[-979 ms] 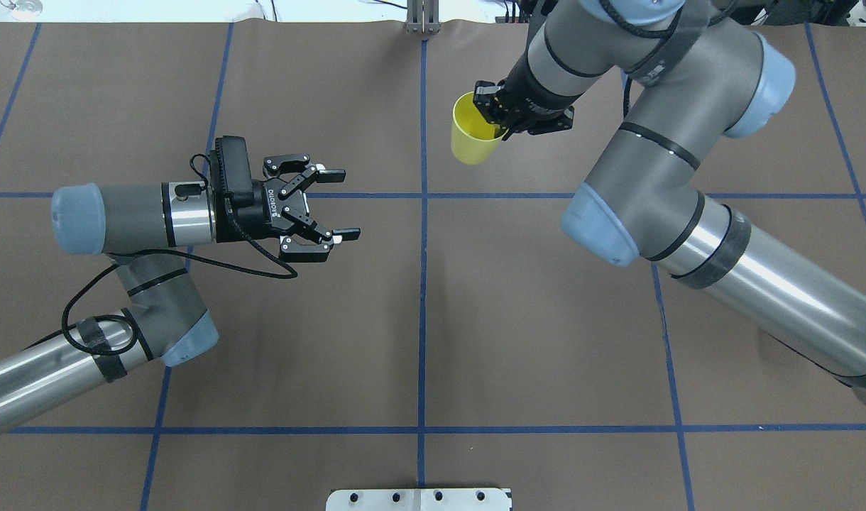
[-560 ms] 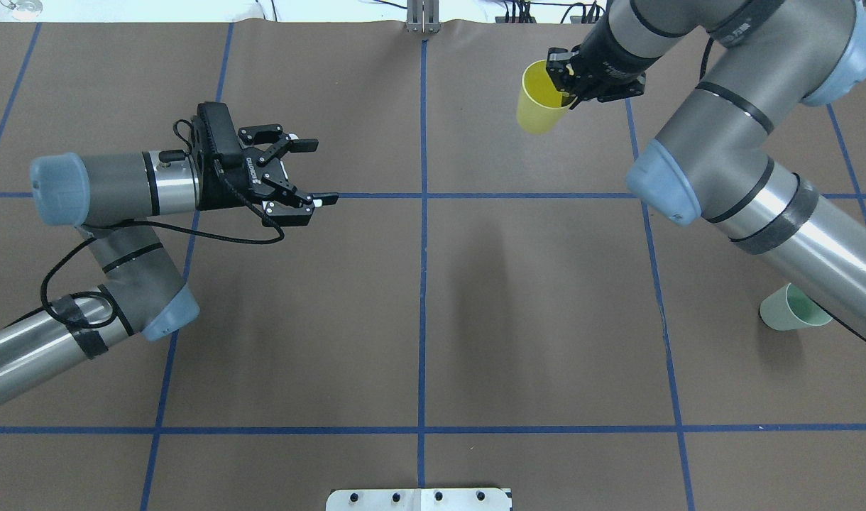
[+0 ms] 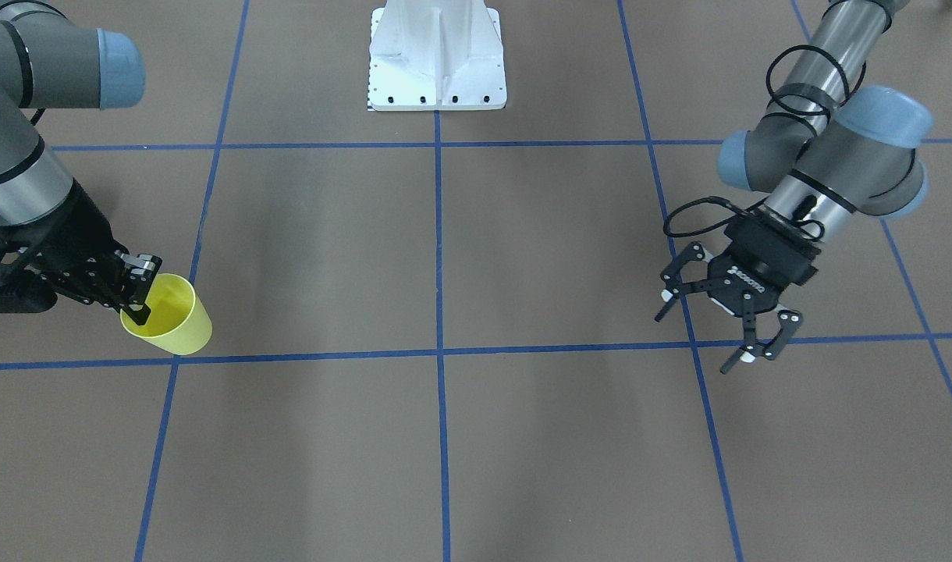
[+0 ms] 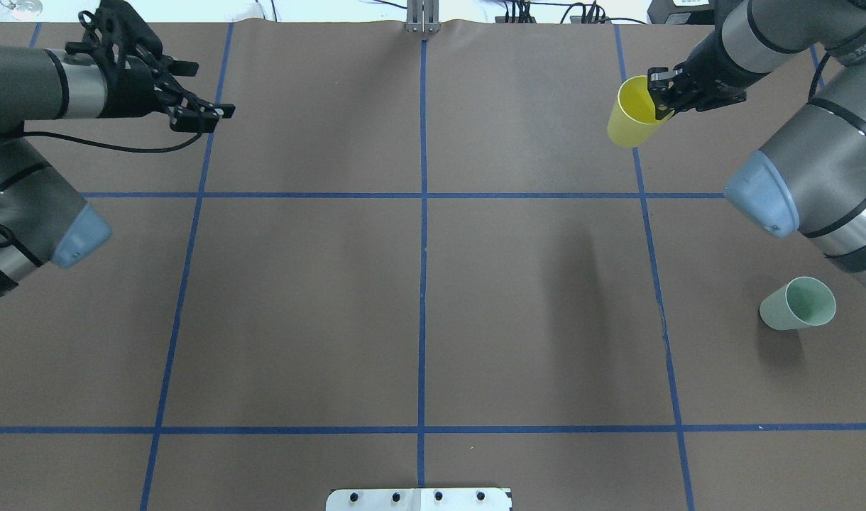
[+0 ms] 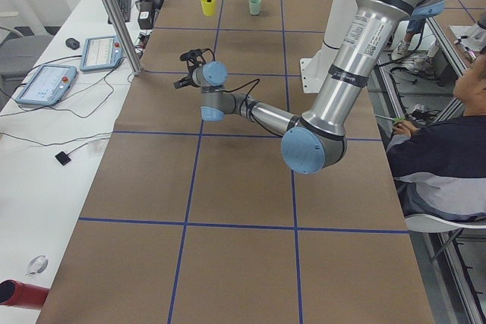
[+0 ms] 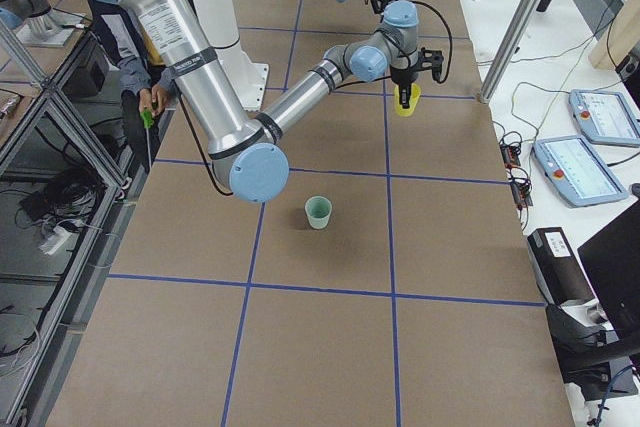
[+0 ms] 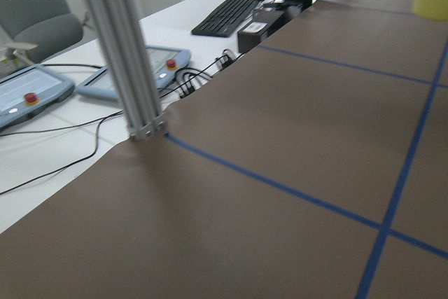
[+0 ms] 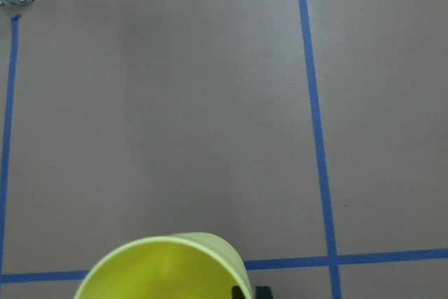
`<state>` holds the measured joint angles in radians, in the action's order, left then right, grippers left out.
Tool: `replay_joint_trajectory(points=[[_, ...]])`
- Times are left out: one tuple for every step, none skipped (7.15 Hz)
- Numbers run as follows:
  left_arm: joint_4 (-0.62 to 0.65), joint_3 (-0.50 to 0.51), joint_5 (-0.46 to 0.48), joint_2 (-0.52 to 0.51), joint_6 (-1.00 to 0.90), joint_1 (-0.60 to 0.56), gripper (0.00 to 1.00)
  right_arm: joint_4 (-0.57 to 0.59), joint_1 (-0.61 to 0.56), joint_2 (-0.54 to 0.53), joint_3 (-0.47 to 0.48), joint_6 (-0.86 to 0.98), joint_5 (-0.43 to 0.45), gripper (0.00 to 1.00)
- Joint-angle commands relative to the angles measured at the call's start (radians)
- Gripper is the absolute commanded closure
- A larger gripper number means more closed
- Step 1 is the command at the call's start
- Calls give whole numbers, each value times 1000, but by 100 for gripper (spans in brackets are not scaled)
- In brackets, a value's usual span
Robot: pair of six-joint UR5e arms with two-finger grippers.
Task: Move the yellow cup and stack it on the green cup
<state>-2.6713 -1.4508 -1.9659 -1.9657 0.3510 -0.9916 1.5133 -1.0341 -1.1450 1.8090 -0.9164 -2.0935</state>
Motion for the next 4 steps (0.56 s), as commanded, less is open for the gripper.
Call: replay_joint_trajectory(points=[[224, -23, -63, 66, -138, -122, 0, 1, -47, -85, 53, 87, -32, 100], [372, -49, -77, 86, -208, -166, 0, -1, -85, -125, 70, 146, -69, 100], [498, -113, -77, 162, -231, -200, 0, -1, -116, -177, 99, 201, -89, 100], [578, -165, -96, 222, -234, -240, 0, -1, -159, -214, 102, 253, -127, 100]])
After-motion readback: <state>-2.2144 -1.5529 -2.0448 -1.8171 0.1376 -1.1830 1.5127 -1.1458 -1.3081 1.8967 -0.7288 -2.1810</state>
